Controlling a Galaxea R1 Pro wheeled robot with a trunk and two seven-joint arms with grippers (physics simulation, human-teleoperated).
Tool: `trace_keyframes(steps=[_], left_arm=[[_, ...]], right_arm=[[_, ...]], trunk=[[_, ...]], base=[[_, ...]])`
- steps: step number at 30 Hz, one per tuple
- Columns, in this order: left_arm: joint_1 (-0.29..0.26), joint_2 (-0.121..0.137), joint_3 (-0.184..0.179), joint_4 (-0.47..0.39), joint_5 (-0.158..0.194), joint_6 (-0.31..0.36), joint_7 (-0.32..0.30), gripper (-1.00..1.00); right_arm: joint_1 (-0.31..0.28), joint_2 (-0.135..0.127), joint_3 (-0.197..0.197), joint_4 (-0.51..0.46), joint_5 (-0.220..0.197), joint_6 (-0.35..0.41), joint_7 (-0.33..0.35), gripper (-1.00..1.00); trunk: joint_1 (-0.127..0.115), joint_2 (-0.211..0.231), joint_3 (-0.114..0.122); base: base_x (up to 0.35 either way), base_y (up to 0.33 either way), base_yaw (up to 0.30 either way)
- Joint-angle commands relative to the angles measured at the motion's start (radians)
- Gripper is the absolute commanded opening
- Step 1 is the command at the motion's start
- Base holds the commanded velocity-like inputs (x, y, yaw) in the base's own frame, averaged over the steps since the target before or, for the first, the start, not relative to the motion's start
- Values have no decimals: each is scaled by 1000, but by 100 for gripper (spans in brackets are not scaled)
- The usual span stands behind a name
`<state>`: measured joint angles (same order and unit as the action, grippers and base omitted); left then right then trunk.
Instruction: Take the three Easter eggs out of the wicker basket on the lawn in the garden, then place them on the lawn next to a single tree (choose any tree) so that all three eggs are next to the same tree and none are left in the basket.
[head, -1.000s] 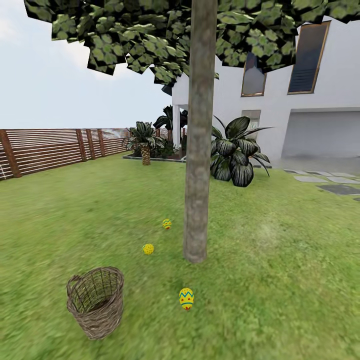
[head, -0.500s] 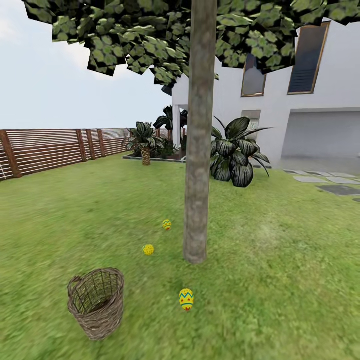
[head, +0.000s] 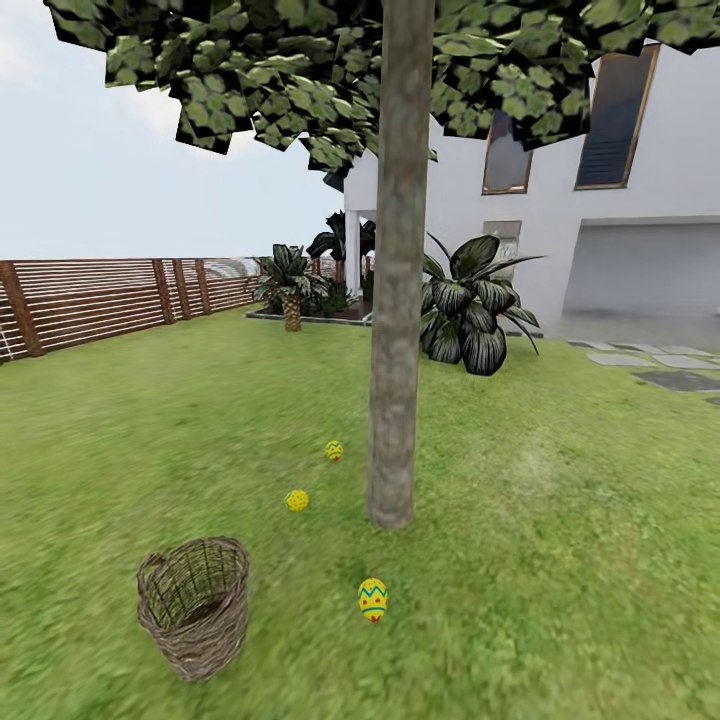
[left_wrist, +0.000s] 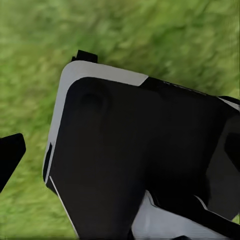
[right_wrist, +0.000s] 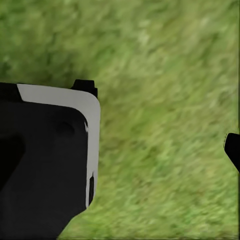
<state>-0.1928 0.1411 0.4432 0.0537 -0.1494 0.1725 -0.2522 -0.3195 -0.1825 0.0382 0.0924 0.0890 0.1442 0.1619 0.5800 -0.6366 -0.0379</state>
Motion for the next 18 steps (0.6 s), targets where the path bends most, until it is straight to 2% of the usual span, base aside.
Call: trace_keyframes(steps=[1,3,6,10,18], left_arm=[[4,0,9,2,-6,1,-2,100],[21,-1,9,2,15,0,-3,100],[43,-5,8,2,26,-11,-5,100],[69,-15,8,2,29,-49,-4,100],[93,-31,9,2,30,-60,-4,100]], right_arm=[[5,0,3,1,9,0,-1,100],[25,1,3,1,8,-16,-10,100],[48,2,3,1,7,-37,-17,100],[71,3,3,1,3,-43,-20,100],[98,5,3,1,-3,-56,-21,100]], trunk=[[-4,6,1],[-11,20,8],[-23,41,17],[-38,69,30],[-69,125,55]], base=[[0,0,0],[0,0,0],[0,0,0],[0,0,0],[0,0,0]])
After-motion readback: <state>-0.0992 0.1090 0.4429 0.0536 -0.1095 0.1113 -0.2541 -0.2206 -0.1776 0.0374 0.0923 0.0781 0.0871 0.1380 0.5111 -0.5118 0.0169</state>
